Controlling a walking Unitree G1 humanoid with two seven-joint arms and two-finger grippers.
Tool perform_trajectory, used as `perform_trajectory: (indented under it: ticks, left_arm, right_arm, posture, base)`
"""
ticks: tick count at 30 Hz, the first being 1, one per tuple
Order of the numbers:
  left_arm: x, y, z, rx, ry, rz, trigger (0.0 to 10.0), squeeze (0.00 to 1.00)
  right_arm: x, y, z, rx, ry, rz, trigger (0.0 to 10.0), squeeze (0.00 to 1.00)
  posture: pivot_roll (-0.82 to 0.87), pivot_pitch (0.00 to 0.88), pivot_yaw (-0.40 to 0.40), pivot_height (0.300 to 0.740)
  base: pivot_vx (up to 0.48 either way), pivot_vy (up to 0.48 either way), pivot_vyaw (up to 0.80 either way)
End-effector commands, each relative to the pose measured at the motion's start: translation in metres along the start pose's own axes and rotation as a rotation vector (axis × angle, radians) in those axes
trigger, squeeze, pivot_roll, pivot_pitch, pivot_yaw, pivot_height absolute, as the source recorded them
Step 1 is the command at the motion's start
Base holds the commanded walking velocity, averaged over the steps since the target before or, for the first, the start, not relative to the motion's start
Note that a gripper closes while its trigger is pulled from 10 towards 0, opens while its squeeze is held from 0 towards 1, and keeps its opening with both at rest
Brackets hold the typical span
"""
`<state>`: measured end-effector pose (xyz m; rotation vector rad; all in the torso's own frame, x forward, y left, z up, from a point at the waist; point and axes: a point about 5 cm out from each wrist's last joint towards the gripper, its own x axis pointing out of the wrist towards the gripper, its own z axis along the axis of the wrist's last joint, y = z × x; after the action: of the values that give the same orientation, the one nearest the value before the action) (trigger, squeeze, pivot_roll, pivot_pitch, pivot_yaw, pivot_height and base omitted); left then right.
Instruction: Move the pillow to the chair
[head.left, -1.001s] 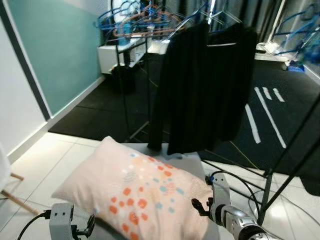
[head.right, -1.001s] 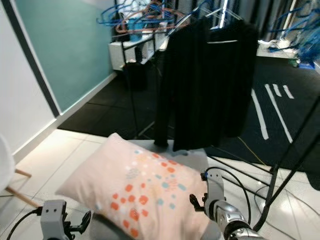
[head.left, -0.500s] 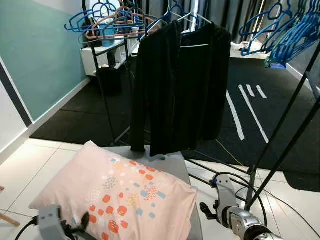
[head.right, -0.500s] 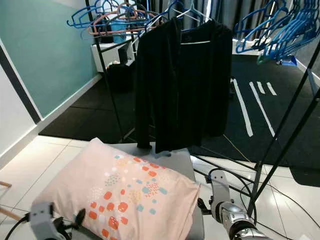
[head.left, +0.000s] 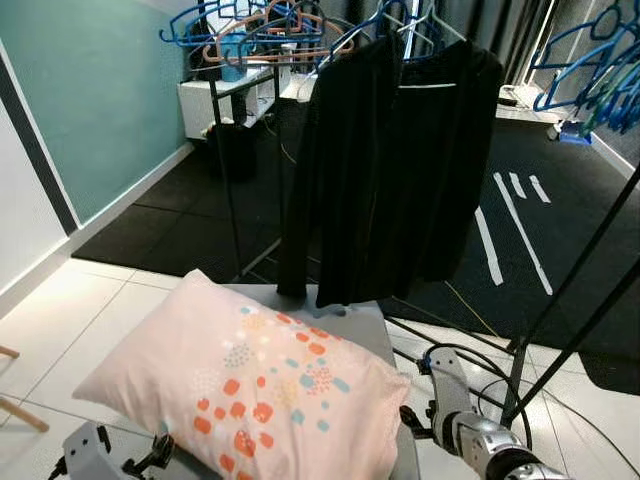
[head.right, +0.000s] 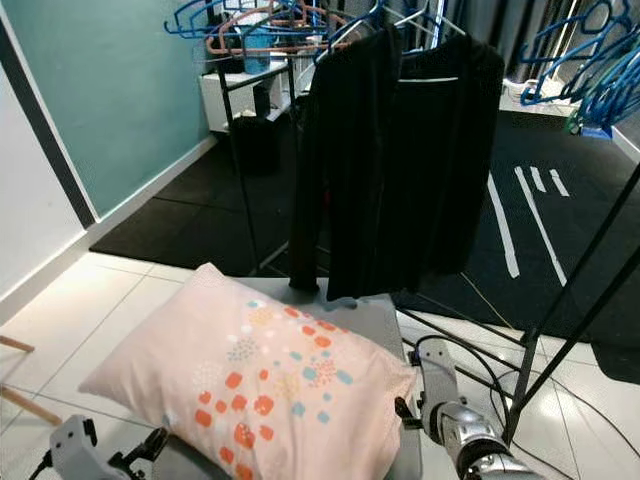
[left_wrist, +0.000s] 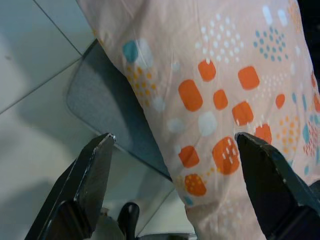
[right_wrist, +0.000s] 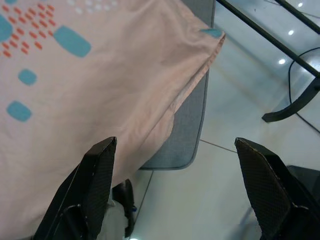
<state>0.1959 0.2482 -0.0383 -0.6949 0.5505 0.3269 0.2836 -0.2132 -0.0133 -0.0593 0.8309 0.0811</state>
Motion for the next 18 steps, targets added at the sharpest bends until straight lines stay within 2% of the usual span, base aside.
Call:
perform_trajectory:
  ticks: [1,2,6,7,10,11,14,18]
  left_arm:
    - [0.000,-0.006,0.001,-0.051,-0.009,-0.047,10.0,1.00]
    - [0.000,-0.008,0.005,-0.110,-0.033,-0.067,10.0,1.00]
    - [0.000,-0.007,0.008,-0.144,-0.042,-0.052,10.0,1.00]
    - [0.000,-0.006,0.010,-0.165,-0.051,-0.045,10.0,0.40]
    - [0.000,-0.006,0.011,-0.180,-0.057,-0.041,10.0,0.40]
    - [0.000,-0.007,0.013,-0.200,-0.071,-0.049,10.0,0.00]
    - [0.001,-0.017,0.014,-0.271,-0.066,-0.110,10.0,0.00]
    - [0.001,-0.021,0.011,-0.288,-0.049,-0.126,10.0,0.00]
  right_arm:
    - [-0.001,-0.003,-0.001,-0.005,0.006,-0.011,10.0,0.00]
    - [-0.001,-0.003,-0.001,-0.009,0.004,-0.014,10.0,0.00]
    - [-0.001,-0.004,0.000,-0.008,0.000,-0.017,10.0,0.00]
    - [-0.001,-0.004,0.000,-0.007,-0.001,-0.019,10.0,0.00]
    - [-0.001,-0.004,0.000,-0.007,-0.002,-0.019,10.0,0.00]
    - [-0.001,-0.004,0.000,-0.006,-0.003,-0.020,10.0,0.00]
    - [-0.001,-0.004,0.000,-0.003,-0.012,-0.020,10.0,0.00]
    - [-0.001,-0.003,0.001,0.003,-0.021,-0.017,10.0,0.00]
  posture:
    - [-0.19,0.000,-0.043,0.640]
    - [-0.19,0.000,-0.042,0.630]
    - [-0.20,0.000,-0.042,0.615]
    - [-0.20,0.000,-0.043,0.610]
    - [-0.20,0.000,-0.043,0.605]
    - [-0.20,0.000,-0.043,0.600]
    - [-0.21,0.000,-0.039,0.580]
    - [-0.21,0.000,-0.037,0.565]
  base:
    - [0.000,0.000,0.00]
    - [0.000,0.000,0.00]
    - [0.000,0.000,0.00]
    - [0.000,0.000,0.00]
    - [0.000,0.000,0.00]
    - [0.000,0.000,0.00]
    - [0.000,0.000,0.00]
    - [0.000,0.000,0.00]
